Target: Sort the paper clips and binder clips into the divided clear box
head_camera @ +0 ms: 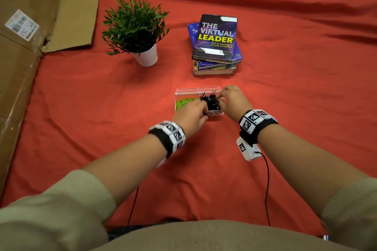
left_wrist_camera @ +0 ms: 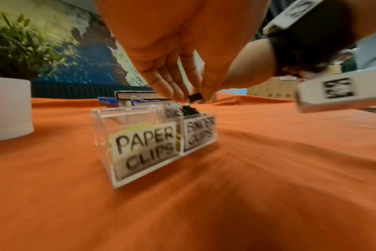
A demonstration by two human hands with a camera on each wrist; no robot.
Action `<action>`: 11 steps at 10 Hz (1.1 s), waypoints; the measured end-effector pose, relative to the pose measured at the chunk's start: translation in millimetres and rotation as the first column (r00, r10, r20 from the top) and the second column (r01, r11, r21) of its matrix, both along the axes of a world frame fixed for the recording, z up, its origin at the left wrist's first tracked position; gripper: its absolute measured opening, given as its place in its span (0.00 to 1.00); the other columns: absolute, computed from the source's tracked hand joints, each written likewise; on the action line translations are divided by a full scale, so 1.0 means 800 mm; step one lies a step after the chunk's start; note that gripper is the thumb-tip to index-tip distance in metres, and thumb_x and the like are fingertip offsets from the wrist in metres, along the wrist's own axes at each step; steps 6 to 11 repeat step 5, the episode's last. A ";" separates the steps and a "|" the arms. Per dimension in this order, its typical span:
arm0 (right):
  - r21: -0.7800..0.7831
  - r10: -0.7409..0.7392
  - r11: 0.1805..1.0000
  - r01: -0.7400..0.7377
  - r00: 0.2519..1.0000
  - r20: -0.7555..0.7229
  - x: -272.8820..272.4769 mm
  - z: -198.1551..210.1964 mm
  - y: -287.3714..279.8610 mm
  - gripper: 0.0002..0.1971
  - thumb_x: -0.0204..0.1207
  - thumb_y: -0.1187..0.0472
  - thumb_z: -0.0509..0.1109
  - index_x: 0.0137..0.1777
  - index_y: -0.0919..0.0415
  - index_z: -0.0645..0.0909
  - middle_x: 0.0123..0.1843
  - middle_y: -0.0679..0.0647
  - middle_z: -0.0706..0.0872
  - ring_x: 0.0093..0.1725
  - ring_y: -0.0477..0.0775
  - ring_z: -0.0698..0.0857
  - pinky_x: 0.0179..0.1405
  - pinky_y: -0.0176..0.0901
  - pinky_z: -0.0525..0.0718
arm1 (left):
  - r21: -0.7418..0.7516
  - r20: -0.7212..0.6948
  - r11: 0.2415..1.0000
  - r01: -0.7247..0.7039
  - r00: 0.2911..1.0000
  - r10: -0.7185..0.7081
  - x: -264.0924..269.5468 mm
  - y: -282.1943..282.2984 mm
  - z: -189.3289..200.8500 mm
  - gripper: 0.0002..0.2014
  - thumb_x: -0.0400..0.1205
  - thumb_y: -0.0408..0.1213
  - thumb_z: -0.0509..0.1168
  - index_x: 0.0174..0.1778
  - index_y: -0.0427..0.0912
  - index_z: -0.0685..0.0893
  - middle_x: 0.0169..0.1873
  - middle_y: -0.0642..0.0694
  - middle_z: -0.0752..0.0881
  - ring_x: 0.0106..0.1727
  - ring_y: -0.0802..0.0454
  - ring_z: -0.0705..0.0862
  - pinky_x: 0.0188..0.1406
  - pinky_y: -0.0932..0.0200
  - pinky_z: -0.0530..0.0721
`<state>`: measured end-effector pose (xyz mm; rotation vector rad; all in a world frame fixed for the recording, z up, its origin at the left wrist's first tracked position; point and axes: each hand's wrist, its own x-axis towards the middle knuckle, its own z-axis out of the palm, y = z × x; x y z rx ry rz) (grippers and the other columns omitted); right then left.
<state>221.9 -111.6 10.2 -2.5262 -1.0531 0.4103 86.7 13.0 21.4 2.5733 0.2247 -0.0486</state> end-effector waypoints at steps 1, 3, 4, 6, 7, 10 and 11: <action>0.082 -0.019 0.997 0.016 0.999 0.029 0.005 0.007 0.007 0.16 0.71 0.71 0.66 0.59 0.68 0.82 0.56 0.65 0.82 0.59 0.66 0.77 0.64 0.49 0.71 | 0.054 0.049 0.995 -0.085 0.995 0.082 0.044 0.016 0.002 0.09 0.77 0.35 0.68 0.52 0.41 0.80 0.51 0.43 0.82 0.56 0.44 0.79 0.54 0.50 0.77; -0.027 0.099 0.995 -0.096 0.987 0.126 0.001 0.005 0.008 0.19 0.72 0.68 0.65 0.63 0.65 0.81 0.57 0.60 0.82 0.57 0.65 0.75 0.54 0.56 0.80 | 0.218 0.013 0.974 -0.061 0.998 0.060 0.065 0.016 -0.017 0.12 0.79 0.35 0.66 0.58 0.38 0.82 0.55 0.42 0.82 0.60 0.42 0.76 0.60 0.51 0.73; -0.064 0.076 0.996 -0.064 0.976 0.203 -0.001 0.007 0.000 0.13 0.70 0.68 0.66 0.53 0.68 0.85 0.52 0.62 0.83 0.54 0.66 0.76 0.49 0.57 0.81 | 0.319 0.005 0.948 0.002 1.000 -0.004 0.059 0.015 -0.021 0.10 0.76 0.36 0.70 0.52 0.36 0.86 0.49 0.40 0.83 0.55 0.39 0.78 0.51 0.45 0.78; -0.128 0.087 0.990 -0.059 0.971 0.222 0.005 0.002 -0.008 0.13 0.71 0.64 0.66 0.53 0.66 0.86 0.54 0.60 0.81 0.57 0.64 0.74 0.51 0.55 0.80 | 0.365 0.034 0.931 0.020 0.999 -0.035 0.054 0.020 -0.030 0.10 0.76 0.36 0.69 0.51 0.36 0.87 0.47 0.40 0.82 0.52 0.39 0.79 0.47 0.45 0.81; -0.128 0.087 0.990 -0.059 0.971 0.222 0.005 0.002 -0.008 0.13 0.71 0.64 0.66 0.53 0.66 0.86 0.54 0.60 0.81 0.57 0.64 0.74 0.51 0.55 0.80 | 0.365 0.034 0.931 0.020 0.999 -0.035 0.054 0.020 -0.030 0.10 0.76 0.36 0.69 0.51 0.36 0.87 0.47 0.40 0.82 0.52 0.39 0.79 0.47 0.45 0.81; -0.128 0.087 0.990 -0.059 0.971 0.222 0.005 0.002 -0.008 0.13 0.71 0.64 0.66 0.53 0.66 0.86 0.54 0.60 0.81 0.57 0.64 0.74 0.51 0.55 0.80 | 0.365 0.034 0.931 0.020 0.999 -0.035 0.054 0.020 -0.030 0.10 0.76 0.36 0.69 0.51 0.36 0.87 0.47 0.40 0.82 0.52 0.39 0.79 0.47 0.45 0.81; -0.128 0.087 0.990 -0.059 0.971 0.222 0.005 0.002 -0.008 0.13 0.71 0.64 0.66 0.53 0.66 0.86 0.54 0.60 0.81 0.57 0.64 0.74 0.51 0.55 0.80 | 0.365 0.034 0.931 0.020 0.999 -0.035 0.054 0.020 -0.030 0.10 0.76 0.36 0.69 0.51 0.36 0.87 0.47 0.40 0.82 0.52 0.39 0.79 0.47 0.45 0.81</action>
